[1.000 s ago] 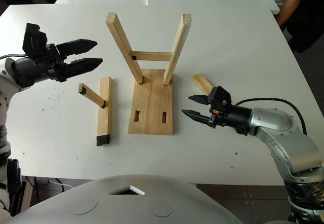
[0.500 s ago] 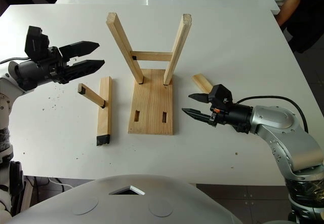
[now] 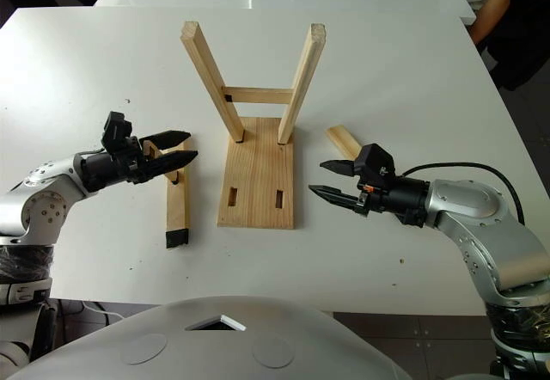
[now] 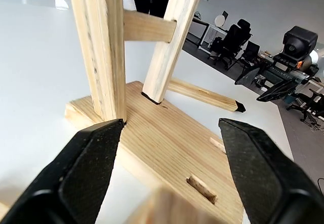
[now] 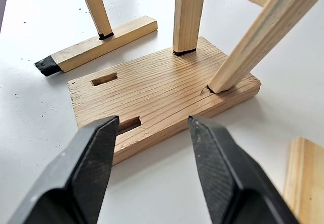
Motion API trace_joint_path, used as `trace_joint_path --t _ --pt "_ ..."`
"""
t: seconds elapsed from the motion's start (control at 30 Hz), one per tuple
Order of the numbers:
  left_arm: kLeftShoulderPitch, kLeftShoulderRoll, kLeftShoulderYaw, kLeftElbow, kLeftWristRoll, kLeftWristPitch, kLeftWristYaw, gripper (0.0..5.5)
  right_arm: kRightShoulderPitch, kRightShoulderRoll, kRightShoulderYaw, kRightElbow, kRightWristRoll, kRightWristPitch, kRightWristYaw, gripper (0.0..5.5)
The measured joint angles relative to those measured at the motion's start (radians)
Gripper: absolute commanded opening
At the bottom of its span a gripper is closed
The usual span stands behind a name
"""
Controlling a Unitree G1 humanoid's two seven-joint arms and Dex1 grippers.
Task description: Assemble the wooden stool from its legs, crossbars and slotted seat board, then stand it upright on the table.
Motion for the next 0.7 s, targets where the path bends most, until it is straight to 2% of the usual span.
trace_joint_path --t 0.4,0.7 --pt "-0.114 0.011 0.102 -0.152 -0.160 0.109 0.061 3.50 0.008 0.006 0.000 -0.017 0.002 0.007 -0.021 2.54" --pt "-0.130 0.011 0.106 -0.169 -0.166 0.127 0.081 3.50 -0.006 0.007 0.000 -0.022 0.002 0.008 -0.026 2.54"
